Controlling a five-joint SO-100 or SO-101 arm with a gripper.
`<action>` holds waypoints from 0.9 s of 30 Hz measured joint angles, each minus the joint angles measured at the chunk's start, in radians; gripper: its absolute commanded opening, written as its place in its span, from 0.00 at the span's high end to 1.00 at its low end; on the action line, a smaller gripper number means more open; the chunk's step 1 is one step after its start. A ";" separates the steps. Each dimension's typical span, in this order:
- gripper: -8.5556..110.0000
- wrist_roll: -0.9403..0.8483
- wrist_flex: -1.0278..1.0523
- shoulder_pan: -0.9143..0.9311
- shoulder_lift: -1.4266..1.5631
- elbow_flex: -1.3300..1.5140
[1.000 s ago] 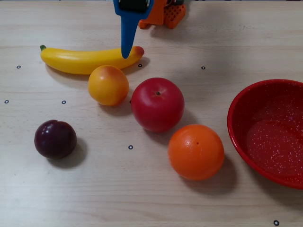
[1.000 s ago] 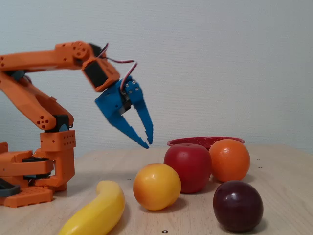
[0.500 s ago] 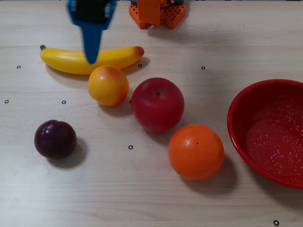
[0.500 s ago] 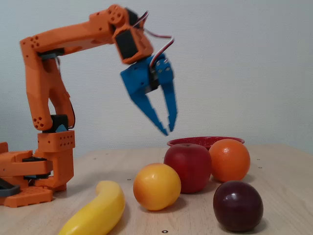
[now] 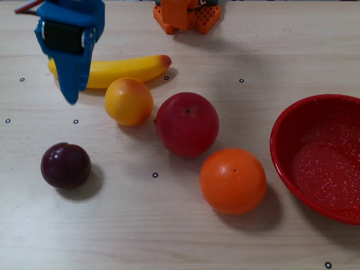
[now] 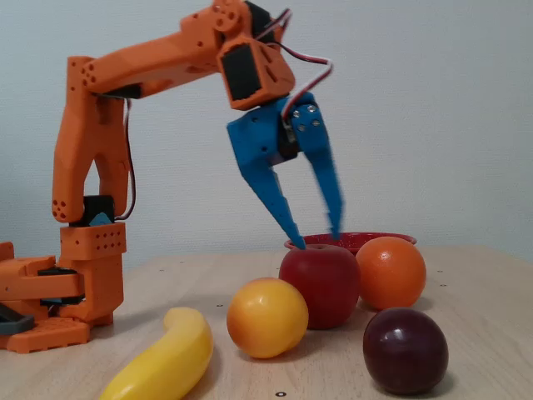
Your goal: Put plum in the red bowl.
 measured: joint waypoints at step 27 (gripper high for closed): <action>0.60 0.038 0.110 0.014 -0.422 -0.388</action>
